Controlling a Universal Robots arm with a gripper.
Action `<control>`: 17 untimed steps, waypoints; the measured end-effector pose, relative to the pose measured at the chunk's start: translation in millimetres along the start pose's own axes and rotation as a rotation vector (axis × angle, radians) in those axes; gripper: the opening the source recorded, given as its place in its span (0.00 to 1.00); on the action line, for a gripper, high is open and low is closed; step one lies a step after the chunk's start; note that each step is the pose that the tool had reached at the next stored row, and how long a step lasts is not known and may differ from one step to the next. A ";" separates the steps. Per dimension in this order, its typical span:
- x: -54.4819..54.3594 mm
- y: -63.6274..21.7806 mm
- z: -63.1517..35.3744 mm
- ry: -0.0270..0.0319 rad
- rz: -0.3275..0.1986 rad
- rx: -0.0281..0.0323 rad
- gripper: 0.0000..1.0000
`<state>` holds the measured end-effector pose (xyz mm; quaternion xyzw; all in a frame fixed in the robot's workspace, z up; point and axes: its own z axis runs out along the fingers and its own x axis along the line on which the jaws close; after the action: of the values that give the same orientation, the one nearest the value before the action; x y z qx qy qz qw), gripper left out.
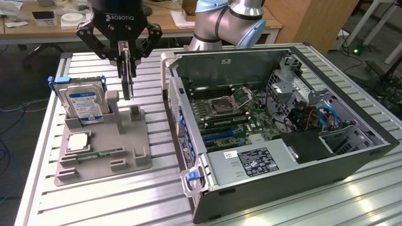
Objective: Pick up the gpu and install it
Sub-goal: 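Pick up the gpu and move the gpu toward the slot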
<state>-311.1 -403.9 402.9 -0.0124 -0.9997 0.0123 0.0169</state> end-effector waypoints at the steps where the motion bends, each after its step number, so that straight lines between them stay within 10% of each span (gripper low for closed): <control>1: 0.0 0.0 0.0 0.0000 0.000 0.0000 0.28; 17: -2.7 -0.2 -12.3 -0.0002 0.000 -0.0007 0.28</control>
<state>-308.0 -403.9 415.0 -0.0123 -0.9997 0.0119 0.0168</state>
